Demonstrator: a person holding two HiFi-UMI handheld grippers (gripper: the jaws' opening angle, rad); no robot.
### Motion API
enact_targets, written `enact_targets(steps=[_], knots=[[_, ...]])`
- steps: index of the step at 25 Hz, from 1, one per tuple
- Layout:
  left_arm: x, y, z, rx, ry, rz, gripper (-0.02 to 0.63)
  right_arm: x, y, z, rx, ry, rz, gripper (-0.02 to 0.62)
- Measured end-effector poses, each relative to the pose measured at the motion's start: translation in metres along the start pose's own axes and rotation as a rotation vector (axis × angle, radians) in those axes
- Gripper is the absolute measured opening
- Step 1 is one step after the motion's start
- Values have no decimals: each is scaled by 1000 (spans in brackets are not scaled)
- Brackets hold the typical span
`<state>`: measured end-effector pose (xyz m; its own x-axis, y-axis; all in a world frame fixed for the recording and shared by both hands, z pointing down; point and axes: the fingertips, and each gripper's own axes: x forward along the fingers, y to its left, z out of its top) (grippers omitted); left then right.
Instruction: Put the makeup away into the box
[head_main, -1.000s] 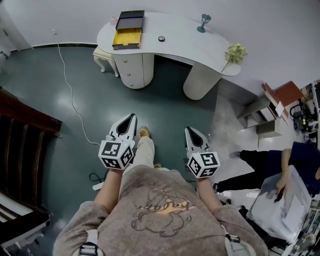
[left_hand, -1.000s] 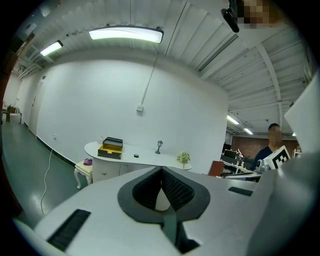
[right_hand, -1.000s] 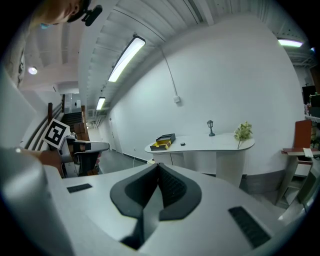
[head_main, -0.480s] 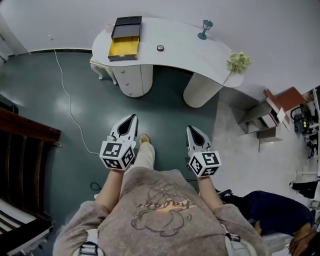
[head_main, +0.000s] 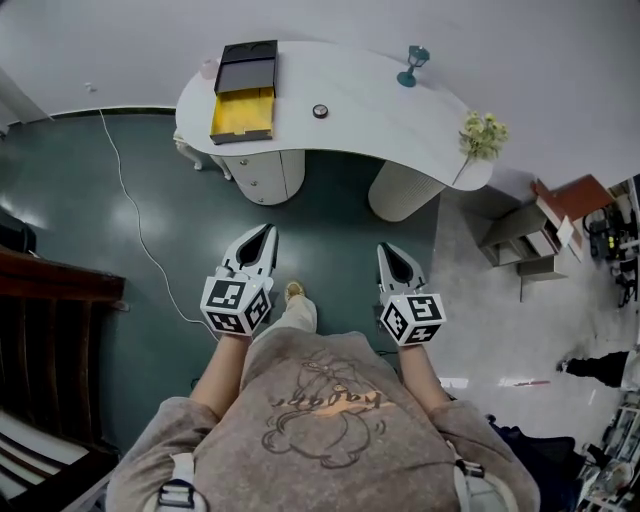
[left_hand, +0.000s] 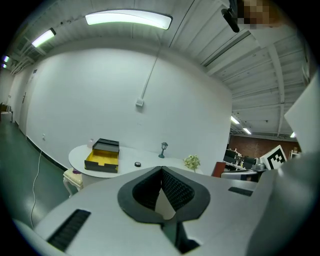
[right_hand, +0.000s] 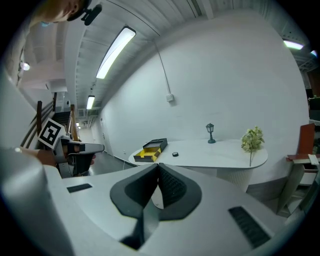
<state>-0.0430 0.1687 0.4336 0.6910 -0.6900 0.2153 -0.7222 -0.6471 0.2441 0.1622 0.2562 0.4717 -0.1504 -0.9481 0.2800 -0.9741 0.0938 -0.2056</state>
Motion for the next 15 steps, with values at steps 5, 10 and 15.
enact_targets(steps=[5, 10, 15], knots=[[32, 30, 17, 4, 6, -18, 21, 40, -1, 19, -8, -4, -13, 3], [64, 59, 33, 6, 6, -39, 21, 83, -3, 32, -8, -8, -31, 3], [91, 78, 46, 8, 9, -75, 21, 113, 2, 43, -1, -18, -53, 3]])
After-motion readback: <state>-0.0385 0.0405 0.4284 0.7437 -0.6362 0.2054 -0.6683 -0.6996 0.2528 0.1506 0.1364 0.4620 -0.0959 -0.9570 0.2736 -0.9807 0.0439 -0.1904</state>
